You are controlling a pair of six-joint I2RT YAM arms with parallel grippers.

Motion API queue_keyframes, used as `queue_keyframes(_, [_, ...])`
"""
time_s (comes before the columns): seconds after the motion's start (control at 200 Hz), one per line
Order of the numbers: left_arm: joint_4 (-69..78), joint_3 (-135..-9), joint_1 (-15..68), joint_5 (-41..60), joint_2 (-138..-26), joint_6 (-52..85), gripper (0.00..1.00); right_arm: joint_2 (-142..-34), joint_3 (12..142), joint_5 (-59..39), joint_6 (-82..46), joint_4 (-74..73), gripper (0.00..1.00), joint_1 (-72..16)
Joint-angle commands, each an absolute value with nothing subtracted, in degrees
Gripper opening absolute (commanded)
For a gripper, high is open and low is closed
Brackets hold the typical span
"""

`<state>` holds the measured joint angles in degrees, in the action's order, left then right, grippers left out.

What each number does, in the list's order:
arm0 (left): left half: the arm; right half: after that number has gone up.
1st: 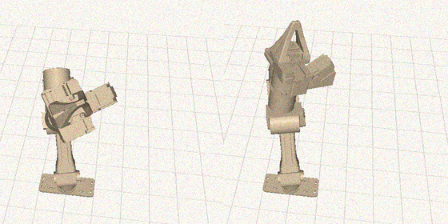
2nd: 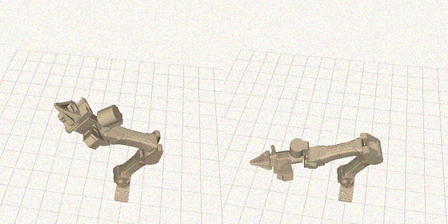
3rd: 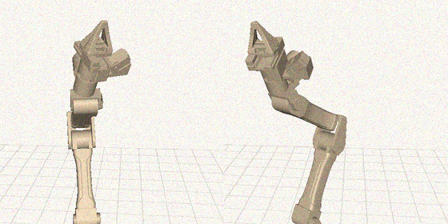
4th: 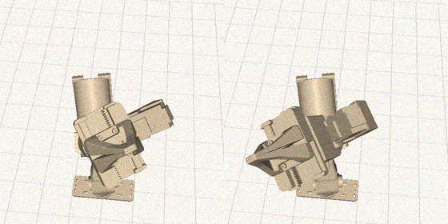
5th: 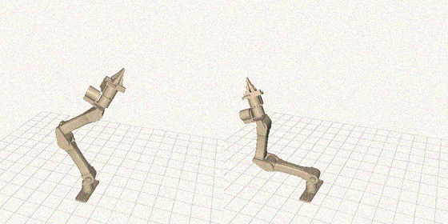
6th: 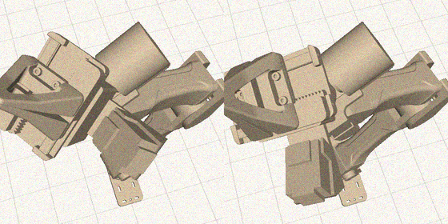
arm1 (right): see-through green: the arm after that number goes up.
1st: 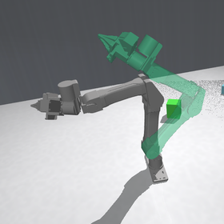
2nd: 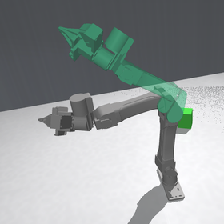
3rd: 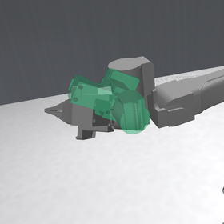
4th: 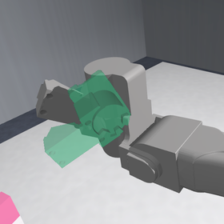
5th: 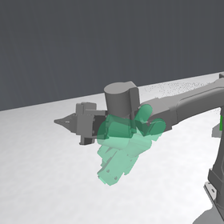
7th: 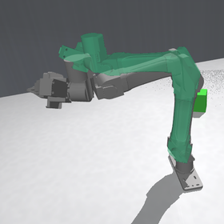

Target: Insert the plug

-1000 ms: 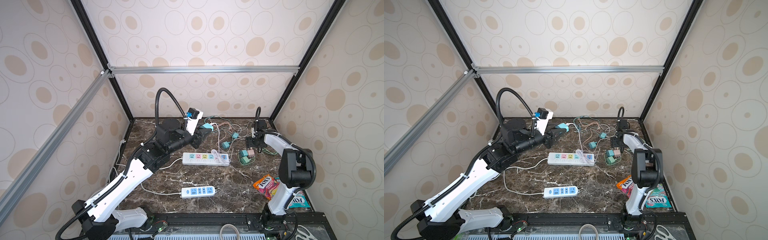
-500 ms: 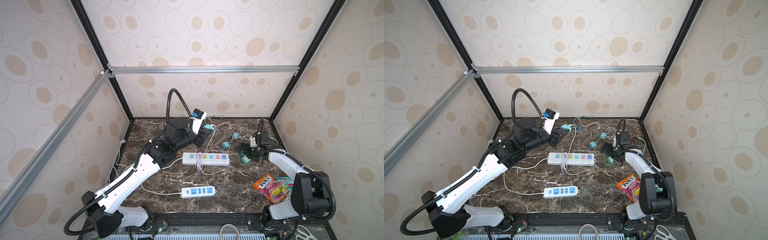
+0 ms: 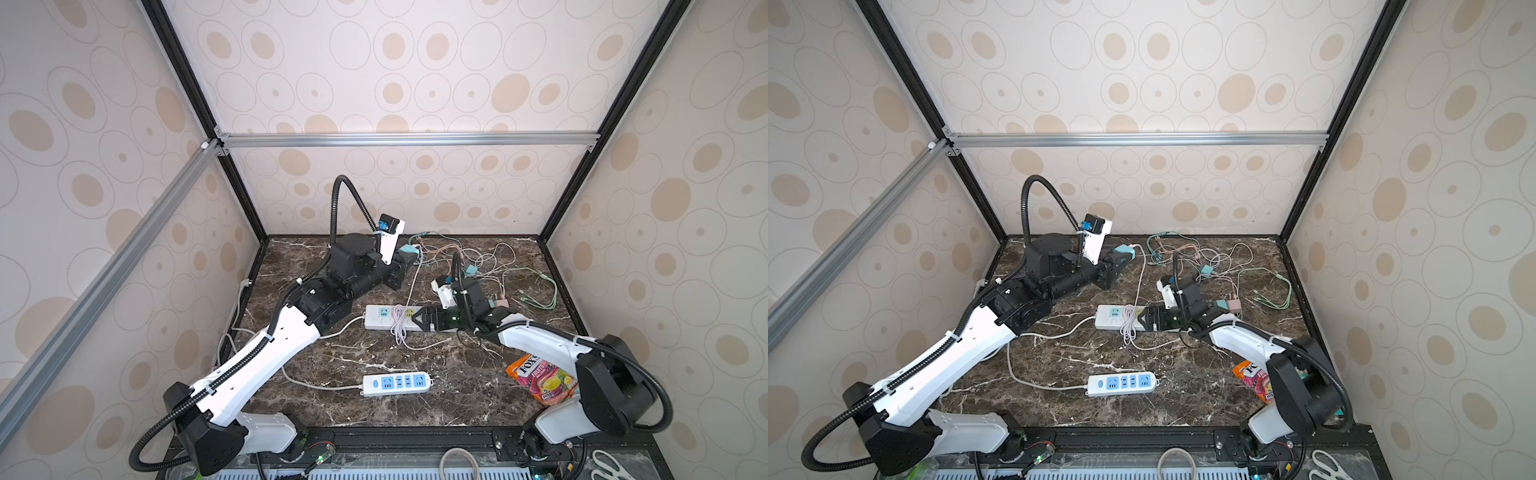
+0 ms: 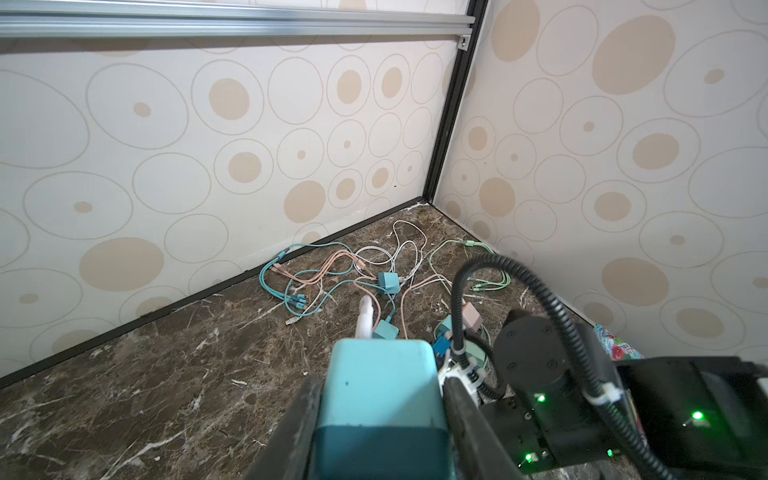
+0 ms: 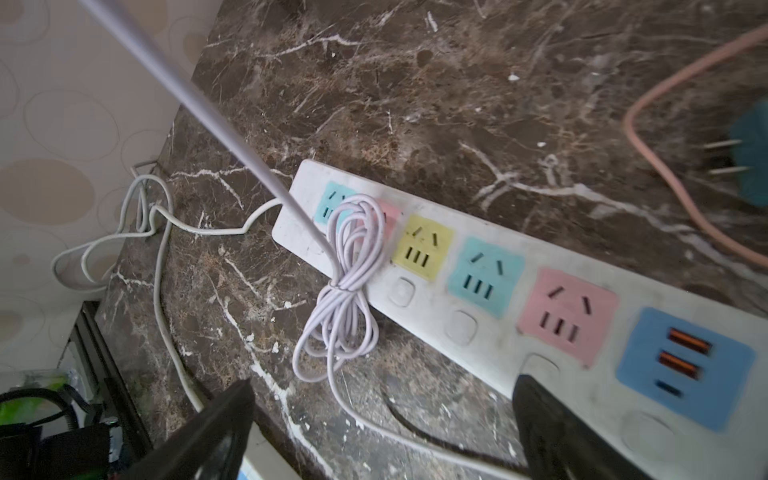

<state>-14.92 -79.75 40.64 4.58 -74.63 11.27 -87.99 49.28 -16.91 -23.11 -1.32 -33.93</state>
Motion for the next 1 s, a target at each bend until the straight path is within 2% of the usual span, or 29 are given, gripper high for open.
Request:
queue_keyframes(0.0, [-14.3, -81.7, 40.2, 4.0, -74.8, 13.6, 0.0, -93.5, 49.4, -13.6, -20.9, -11.7, 0.97, -38.1])
queue_keyframes(0.255, [-15.5, -81.4, 39.6, 2.1, -74.3, 14.7, 0.0, -103.4, 51.1, -1.6, -16.8, -17.9, 0.95, -44.6])
queue_keyframes(0.3, [-15.8, -81.3, 39.6, 2.0, -74.1, 14.9, 0.0, -104.3, 51.8, 1.6, -16.1, -17.4, 0.9, -45.6])
queue_keyframes(0.4, [-15.8, -80.7, 39.2, 1.3, -73.1, 15.5, 0.0, -105.8, 51.8, 8.4, -16.6, -17.2, 0.7, -47.1])
queue_keyframes(0.49, [-15.7, -79.7, 38.9, 1.1, -71.8, 16.0, 0.0, -106.2, 50.9, 12.0, -16.9, -16.7, 0.62, -47.8])
queue_keyframes(0.63, [-16.2, -79.2, 38.5, 1.3, -70.8, 16.3, 0.0, -105.1, 49.2, 12.2, -15.3, -16.8, 0.47, -48.4])
queue_keyframes(0.72, [-16.9, -79.2, 38.5, 1.3, -70.6, 16.4, 0.0, -102.4, 47.5, 11.5, -14.6, -17.6, 0.32, -48.4])
queue_keyframes(0.83, [-17.3, -79.0, 38.5, 1.4, -70.4, 16.3, 0.0, -97.7, 46.3, 10.5, -13.2, -16.9, 0.22, -48.5])
queue_keyframes(0.995, [-17.1, -77.4, 38.5, -1.6, -69.2, 16.4, 0.0, -90.1, 44.4, 11.9, -12.6, -15.3, 0.12, -47.6])
